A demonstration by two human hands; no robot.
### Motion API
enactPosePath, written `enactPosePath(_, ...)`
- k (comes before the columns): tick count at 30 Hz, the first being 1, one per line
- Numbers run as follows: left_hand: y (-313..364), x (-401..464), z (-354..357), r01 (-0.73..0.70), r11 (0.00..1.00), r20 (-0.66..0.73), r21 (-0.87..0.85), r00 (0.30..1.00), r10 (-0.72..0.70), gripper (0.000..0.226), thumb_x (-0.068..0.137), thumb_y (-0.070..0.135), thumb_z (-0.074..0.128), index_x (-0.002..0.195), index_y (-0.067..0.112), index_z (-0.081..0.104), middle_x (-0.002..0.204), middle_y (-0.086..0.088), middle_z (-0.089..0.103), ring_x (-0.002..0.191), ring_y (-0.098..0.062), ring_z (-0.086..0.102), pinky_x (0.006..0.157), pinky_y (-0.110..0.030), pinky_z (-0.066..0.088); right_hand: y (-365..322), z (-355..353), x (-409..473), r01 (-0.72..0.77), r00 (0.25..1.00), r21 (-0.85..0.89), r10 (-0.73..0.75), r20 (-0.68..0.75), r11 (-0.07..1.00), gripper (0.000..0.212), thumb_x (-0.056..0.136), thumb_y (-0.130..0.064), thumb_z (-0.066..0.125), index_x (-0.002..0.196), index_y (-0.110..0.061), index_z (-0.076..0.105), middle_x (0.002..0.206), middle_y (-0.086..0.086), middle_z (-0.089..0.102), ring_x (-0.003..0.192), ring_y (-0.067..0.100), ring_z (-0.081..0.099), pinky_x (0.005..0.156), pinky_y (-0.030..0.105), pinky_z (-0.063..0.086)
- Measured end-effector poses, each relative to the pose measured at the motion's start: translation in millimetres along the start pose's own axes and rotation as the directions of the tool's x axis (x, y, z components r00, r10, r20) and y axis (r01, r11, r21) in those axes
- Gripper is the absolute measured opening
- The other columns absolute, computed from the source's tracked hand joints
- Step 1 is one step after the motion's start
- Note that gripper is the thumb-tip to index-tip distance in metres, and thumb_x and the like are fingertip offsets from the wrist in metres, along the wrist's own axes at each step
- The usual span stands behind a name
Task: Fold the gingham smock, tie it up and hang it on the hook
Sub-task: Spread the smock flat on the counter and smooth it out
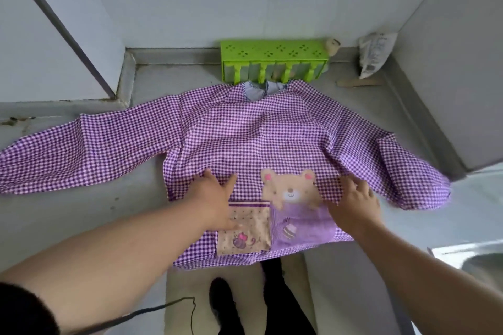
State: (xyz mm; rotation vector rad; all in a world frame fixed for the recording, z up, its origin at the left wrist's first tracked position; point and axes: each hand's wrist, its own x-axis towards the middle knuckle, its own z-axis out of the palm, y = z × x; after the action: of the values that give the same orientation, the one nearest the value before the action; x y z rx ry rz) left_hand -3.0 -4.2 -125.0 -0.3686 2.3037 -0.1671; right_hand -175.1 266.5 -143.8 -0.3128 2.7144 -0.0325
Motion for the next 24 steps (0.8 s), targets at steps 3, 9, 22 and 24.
enactPosePath(3, 9, 4, 0, 0.038, 0.999, 0.048, 0.005, 0.998, -0.039, 0.144, 0.059, 0.109, 0.041, 0.162, 0.035, -0.026, 0.166, -0.043, -0.007, 0.140, -0.049, 0.046, 0.107, -0.044, 0.048, 25, 7, -19, -0.259, 0.966, 0.162, 0.256, 0.036, 0.952, 0.078, 0.083, -0.044, 0.064, 0.147, -0.010, 0.037, 0.146, 0.018, 0.044, 0.137, 0.040, 0.044, 0.113, 0.047, 0.038)
enactPosePath(9, 15, 6, -1, 0.064, 0.998, 0.050, 0.009, 0.997, -0.064, 0.152, 0.048, 0.114, 0.037, 0.161, 0.036, -0.028, 0.166, -0.044, -0.006, 0.138, -0.048, 0.049, 0.105, -0.043, 0.050, 46, 7, -26, -0.383, 0.921, 0.151, 0.363, 0.145, 0.911, 0.073, 0.078, -0.058, 0.060, 0.135, -0.012, 0.050, 0.130, 0.015, 0.060, 0.120, 0.038, 0.058, 0.100, 0.045, 0.050)
enactPosePath(22, 22, 6, -2, 0.083, 0.991, 0.072, 0.106, 0.993, -0.091, 0.151, 0.052, 0.112, 0.040, 0.157, 0.033, -0.035, 0.168, -0.041, -0.004, 0.135, -0.043, 0.054, 0.097, -0.041, 0.052, 76, -28, -3, 0.058, 0.994, -0.150, -0.071, -0.088, 0.987, 0.034, 0.099, -0.033, 0.048, 0.131, -0.020, 0.045, 0.132, 0.010, 0.059, 0.115, 0.034, 0.061, 0.095, 0.049, 0.052)
enactPosePath(24, 19, 7, 1, 0.077, 0.993, 0.042, 0.090, 0.996, -0.081, 0.146, 0.058, 0.110, 0.040, 0.159, 0.034, -0.032, 0.169, -0.038, -0.003, 0.140, -0.044, 0.050, 0.103, -0.042, 0.052, 49, -22, -5, 0.374, 0.914, -0.204, -0.397, -0.081, 0.905, 0.050, 0.099, -0.039, 0.053, 0.146, -0.029, 0.040, 0.149, 0.001, 0.048, 0.131, 0.028, 0.051, 0.105, 0.046, 0.047)
